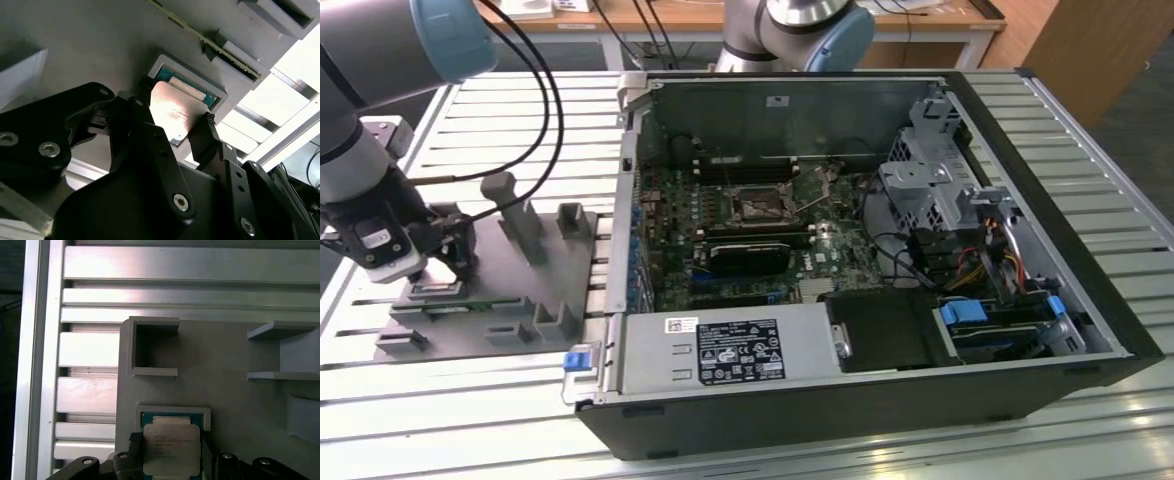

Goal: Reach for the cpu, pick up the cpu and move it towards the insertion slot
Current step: 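Pick up the cpu and move it towards the insertion slot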

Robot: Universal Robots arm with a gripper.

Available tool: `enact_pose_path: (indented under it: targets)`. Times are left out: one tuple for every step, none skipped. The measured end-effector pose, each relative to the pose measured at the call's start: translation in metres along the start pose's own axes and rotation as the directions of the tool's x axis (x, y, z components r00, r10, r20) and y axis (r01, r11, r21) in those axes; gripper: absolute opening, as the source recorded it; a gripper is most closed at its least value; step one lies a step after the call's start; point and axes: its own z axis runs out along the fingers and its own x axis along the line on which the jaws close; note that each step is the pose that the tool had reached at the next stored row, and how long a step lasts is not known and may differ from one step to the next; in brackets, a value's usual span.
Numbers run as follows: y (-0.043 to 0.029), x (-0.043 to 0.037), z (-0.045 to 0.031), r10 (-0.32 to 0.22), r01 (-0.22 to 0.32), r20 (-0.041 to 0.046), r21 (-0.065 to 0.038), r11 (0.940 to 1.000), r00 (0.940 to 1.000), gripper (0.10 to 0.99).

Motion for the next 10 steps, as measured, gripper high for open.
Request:
enact_pose_path:
  targets:
    - [0.0002, 0.0, -0.0005, 0.0, 0.0, -0.0001, 0.0, 1.0, 1.0, 0.545]
    - [0.0004, 0.0, -0.0014, 0.0, 0.0, 0.0, 0.0, 1.0, 1.0, 0.545]
    - [0.0006, 0.0001, -0.0028, 0.0, 0.0, 0.0001, 0.0, 1.0, 1.0, 0.545]
    - [0.0008, 0.0001, -0.0044, 0.001, -0.001, 0.0001, 0.0, 1.0, 1.0, 0.545]
    - [0.001, 0.0001, -0.0061, 0.001, -0.001, 0.0001, 0.0, 1.0, 1.0, 0.545]
    - [0.0011, 0.0001, -0.0079, 0.001, -0.001, 0.0001, 0.0, 1.0, 1.0, 0.545]
    - [0.0013, 0.0002, -0.0098, 0.001, -0.001, 0.0001, 0.0, 1.0, 1.0, 0.545]
    - [0.0016, 0.0002, -0.0123, 0.002, -0.002, 0.0002, 0.0, 1.0, 1.0, 0.545]
    - [0.0017, 0.0003, -0.0146, 0.002, -0.002, 0.0003, 0.0, 1.0, 1.0, 0.545]
    - [0.0019, 0.0003, -0.0167, 0.002, -0.002, 0.0002, 0.0, 1.0, 1.0, 0.545]
